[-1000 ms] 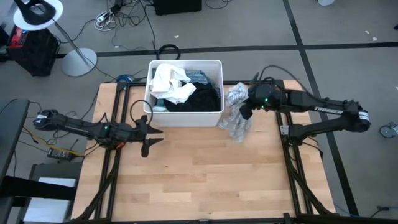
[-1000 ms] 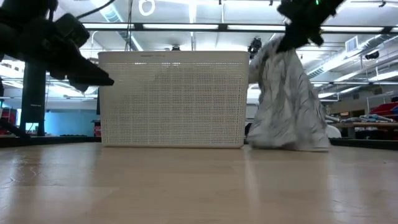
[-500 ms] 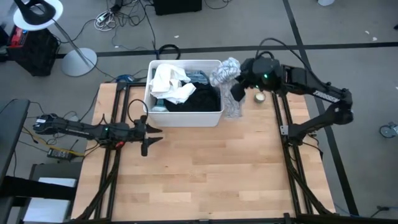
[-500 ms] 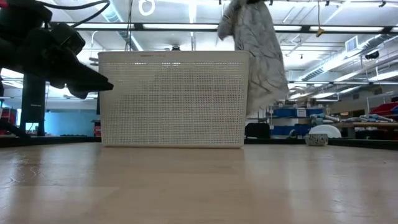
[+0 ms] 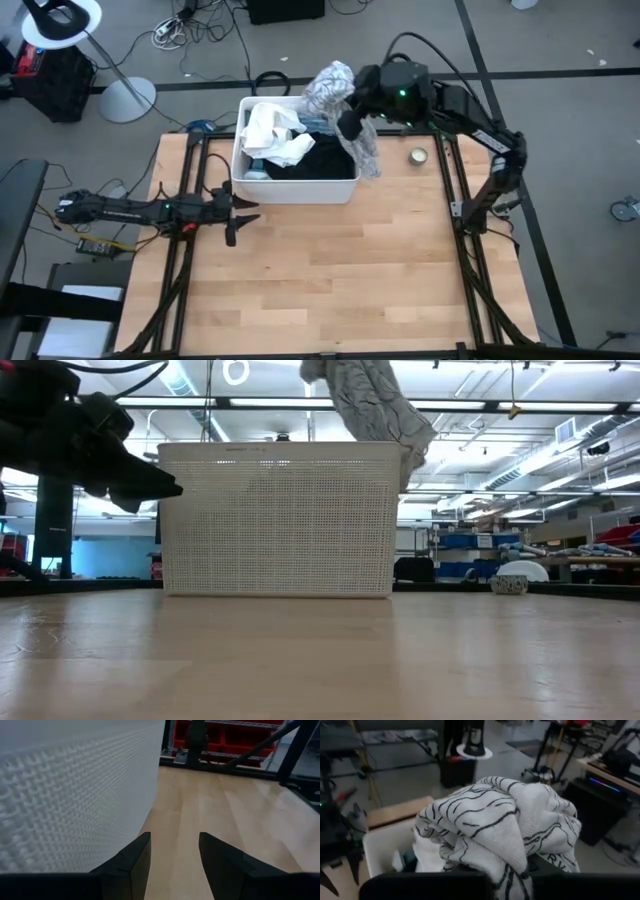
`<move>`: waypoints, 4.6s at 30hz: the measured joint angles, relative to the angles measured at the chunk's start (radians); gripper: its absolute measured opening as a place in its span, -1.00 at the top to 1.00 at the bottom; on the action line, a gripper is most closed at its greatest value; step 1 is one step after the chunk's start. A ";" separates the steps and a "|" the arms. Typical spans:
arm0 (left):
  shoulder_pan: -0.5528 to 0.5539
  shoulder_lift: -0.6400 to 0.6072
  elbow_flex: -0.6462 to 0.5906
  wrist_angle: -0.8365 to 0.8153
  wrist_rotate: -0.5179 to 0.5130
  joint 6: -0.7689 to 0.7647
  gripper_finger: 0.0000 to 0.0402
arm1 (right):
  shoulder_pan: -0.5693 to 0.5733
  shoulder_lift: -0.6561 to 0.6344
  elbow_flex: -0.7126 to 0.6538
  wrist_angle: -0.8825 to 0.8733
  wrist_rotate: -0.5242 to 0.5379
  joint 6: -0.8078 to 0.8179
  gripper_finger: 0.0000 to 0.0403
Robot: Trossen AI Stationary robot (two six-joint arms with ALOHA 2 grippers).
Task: Sort clothes
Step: Put the white patterned shirt into the white laundry bin, then return to Home Position
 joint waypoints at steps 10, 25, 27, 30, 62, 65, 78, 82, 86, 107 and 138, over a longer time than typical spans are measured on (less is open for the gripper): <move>0.000 -0.175 -0.005 -0.094 0.033 0.019 0.14 | -0.001 0.098 0.117 0.094 -0.079 -0.027 0.92; 0.000 -0.335 -0.004 -0.172 0.109 0.028 0.14 | -0.040 0.101 0.055 0.121 -0.152 -0.033 0.92; 0.000 -0.335 -0.004 -0.173 0.109 0.028 0.14 | -0.050 0.100 0.020 0.127 -0.151 -0.024 0.92; 0.000 -0.335 -0.004 -0.174 0.109 0.028 0.14 | -0.066 0.099 -0.026 0.097 -0.151 0.001 0.91; 0.000 -0.333 -0.007 -0.153 0.102 0.027 0.14 | -0.150 0.097 -0.830 0.560 -0.440 0.288 0.76; 0.000 -0.333 -0.007 -0.150 0.102 0.027 0.14 | -0.150 0.097 -0.813 0.580 -0.437 0.248 0.65; -0.001 -0.333 -0.007 -0.146 0.103 0.027 0.14 | -0.144 0.095 -0.682 0.499 -0.436 0.085 0.07; -0.001 -0.333 -0.007 -0.145 0.103 0.027 0.14 | -0.149 0.095 -0.608 0.358 -0.435 0.077 -0.07; -0.001 -0.333 -0.007 -0.144 0.103 0.027 0.14 | -0.152 0.095 -0.535 0.249 -0.435 0.078 -0.14; 0.000 -0.333 -0.005 -0.145 0.076 0.056 0.14 | -0.063 -0.169 -0.484 -0.073 -0.430 0.044 -0.14; 0.000 -0.333 -0.004 -0.165 0.075 0.051 0.14 | 0.192 -0.669 -1.299 0.207 -0.426 0.255 -0.14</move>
